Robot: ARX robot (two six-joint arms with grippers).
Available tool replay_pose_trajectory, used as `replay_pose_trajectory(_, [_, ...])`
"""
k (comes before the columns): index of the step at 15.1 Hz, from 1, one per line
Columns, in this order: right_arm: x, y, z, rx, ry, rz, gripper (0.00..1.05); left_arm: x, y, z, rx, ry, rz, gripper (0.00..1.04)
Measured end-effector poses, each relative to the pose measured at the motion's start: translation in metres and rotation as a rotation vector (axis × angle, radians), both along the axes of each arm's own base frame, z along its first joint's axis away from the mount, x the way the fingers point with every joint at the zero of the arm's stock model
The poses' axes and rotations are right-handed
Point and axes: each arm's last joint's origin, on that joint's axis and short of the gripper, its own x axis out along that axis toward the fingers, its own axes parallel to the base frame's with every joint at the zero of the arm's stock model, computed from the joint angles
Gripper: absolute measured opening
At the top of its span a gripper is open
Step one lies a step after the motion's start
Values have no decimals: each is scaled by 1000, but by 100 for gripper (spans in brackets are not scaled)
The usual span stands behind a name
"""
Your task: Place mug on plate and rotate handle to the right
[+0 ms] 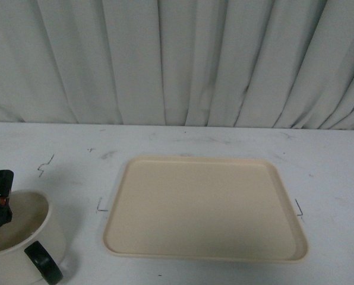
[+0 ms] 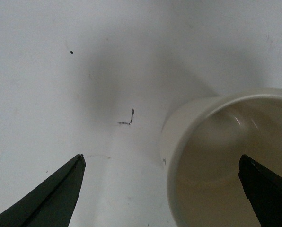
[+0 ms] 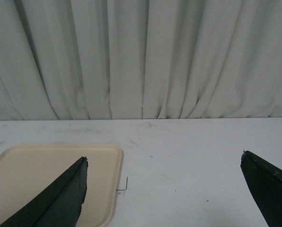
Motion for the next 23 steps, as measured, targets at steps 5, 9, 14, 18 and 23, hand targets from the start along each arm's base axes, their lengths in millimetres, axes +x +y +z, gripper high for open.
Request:
replay_pose_trajectory(5, [0, 0, 0, 0, 0, 0, 98, 3, 1, -13, -16, 60, -19, 76])
replay_pose_trajectory(9, [0, 0, 0, 0, 0, 0, 98, 2, 2, -13, -25, 68, -17, 34])
replay_pose_trajectory(14, [0, 0, 0, 0, 0, 0, 98, 2, 1, 5, 15, 67, -25, 3])
replay_pose_trajectory(18, [0, 0, 0, 0, 0, 0, 98, 41, -57, 60, 17, -108, -214, 3])
replay_pose_trajectory(23, [0, 0, 0, 0, 0, 0, 98, 77, -140, 54, 9, -94, -423, 3])
